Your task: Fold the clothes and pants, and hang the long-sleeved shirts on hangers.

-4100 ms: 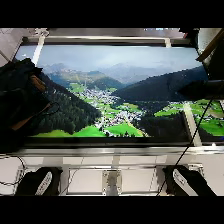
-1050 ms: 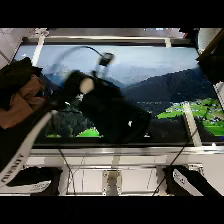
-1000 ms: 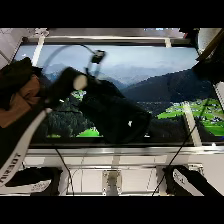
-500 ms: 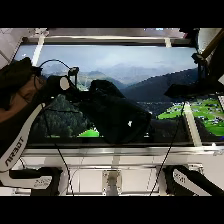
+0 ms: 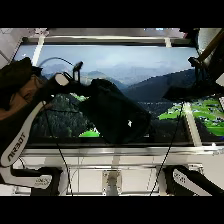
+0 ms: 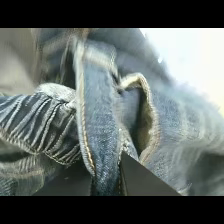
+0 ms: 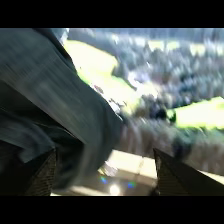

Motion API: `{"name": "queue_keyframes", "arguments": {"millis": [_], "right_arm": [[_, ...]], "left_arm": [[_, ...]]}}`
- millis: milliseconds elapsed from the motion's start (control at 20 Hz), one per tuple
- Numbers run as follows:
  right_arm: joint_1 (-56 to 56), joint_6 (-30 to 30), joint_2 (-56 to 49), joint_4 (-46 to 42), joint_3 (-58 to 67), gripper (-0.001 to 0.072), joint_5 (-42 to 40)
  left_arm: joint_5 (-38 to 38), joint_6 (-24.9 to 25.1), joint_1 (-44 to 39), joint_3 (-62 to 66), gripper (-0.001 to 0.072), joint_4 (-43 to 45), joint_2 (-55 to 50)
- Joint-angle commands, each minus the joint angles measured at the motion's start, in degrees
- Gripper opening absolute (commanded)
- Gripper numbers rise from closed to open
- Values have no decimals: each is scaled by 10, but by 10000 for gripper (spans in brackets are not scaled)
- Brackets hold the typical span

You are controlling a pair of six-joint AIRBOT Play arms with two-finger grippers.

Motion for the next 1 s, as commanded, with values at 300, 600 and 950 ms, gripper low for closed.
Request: {"name": "queue_keyframes", "arguments": {"millis": [300,600,950], "right_arm": [[4,-14,2,87,-11,666,13],[147,-13,-29,96,-82,666,-105],[407,-12,-134,123,-146,666,-320]], "left_arm": [[-118,-10,203,45,47,196,297],[-281,-11,265,45,47,351,448],[-280,-11,267,45,47,356,420]]}}
